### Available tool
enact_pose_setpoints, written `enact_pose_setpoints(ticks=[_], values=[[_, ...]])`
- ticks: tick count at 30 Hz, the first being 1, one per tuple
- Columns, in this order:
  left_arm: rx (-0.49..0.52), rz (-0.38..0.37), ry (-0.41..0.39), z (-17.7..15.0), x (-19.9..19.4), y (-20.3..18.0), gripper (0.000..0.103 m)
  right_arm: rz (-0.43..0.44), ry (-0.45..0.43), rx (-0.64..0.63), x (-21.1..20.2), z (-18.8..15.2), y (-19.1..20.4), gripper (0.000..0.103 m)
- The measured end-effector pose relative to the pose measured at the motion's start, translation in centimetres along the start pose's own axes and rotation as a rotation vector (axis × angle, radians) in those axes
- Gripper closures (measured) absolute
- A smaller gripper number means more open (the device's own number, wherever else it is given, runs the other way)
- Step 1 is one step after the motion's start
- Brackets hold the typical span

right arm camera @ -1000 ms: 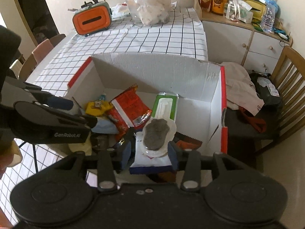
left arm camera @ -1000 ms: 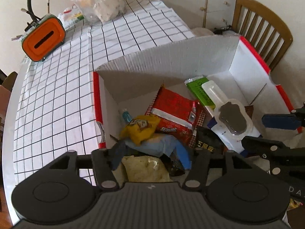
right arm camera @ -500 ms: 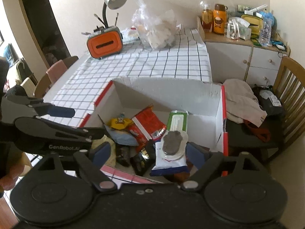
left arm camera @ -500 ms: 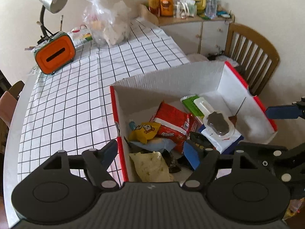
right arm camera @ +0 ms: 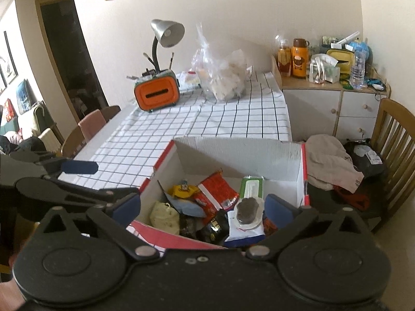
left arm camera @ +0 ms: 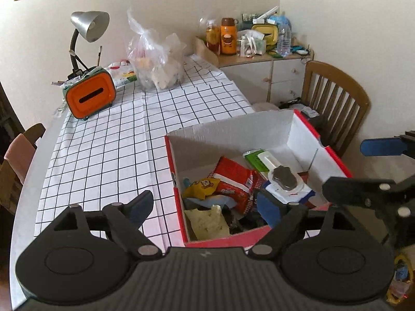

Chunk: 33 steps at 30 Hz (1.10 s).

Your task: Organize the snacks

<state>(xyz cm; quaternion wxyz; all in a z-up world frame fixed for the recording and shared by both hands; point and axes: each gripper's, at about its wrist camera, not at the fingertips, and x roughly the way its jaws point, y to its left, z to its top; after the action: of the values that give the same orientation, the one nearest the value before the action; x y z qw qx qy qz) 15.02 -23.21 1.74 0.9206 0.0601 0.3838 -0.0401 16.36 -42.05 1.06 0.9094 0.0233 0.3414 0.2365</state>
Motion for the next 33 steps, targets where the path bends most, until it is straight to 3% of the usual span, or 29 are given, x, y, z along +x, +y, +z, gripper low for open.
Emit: enact_pose_setpoints(ticks=[10,18,33], values=[[-0.078,-0.031,-0.025,-1.2,-2.5,0.8,0.013,0.013,-0.047,0.042,-1.4,-0.6,0.0,0.000],[-0.107,0.009,-0.048,-2.0,-4.0,1.1,0.013,0.023,-0.053,0.053,-1.8,-0.9,0.0,0.000],[-0.150,0.004,-0.021,-2.4,-3.8,1.6,0.013,0.042,-0.068,0.074,-2.1,-1.2,0.1,0.000]])
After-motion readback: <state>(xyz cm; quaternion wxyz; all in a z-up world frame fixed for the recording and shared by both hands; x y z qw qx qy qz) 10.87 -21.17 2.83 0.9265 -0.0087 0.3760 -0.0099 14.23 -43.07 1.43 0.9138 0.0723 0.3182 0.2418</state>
